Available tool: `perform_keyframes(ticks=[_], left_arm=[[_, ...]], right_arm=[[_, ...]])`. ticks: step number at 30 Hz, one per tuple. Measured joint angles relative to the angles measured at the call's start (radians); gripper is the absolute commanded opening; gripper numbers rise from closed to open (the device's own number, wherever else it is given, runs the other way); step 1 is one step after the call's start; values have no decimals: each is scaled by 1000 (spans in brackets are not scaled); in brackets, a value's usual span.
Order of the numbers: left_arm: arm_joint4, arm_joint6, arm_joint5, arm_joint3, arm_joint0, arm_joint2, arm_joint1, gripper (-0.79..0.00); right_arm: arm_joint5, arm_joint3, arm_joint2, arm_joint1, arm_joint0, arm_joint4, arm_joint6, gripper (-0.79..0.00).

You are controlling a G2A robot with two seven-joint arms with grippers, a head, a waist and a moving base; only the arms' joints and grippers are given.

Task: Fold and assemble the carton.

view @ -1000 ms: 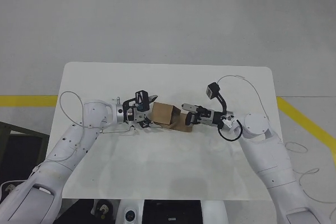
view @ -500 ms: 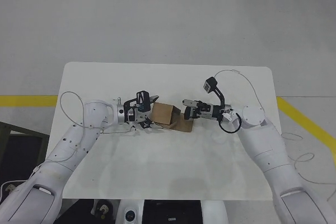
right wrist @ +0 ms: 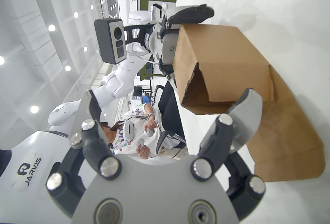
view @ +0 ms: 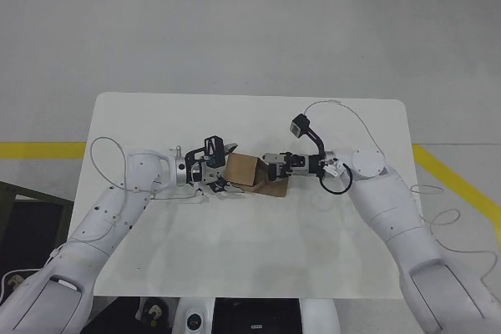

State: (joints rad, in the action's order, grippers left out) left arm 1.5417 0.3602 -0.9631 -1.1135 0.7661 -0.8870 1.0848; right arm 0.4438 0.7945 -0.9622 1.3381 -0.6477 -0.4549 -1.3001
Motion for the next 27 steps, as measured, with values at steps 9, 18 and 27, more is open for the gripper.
perform_keyframes(ticks=[9,18,27], left_arm=[[3,1,4,-1,2,-2,0,0],[2,-2,7,-2,4,-4,0,0],[4,-4,5,-2,5,-5,0,0]], right_arm=[[-8,-15,37,21,3,-29,-4,0],[-15,-12,44,34,-15,-54,81,0],[-34,7,43,42,-38,-66,142,0]])
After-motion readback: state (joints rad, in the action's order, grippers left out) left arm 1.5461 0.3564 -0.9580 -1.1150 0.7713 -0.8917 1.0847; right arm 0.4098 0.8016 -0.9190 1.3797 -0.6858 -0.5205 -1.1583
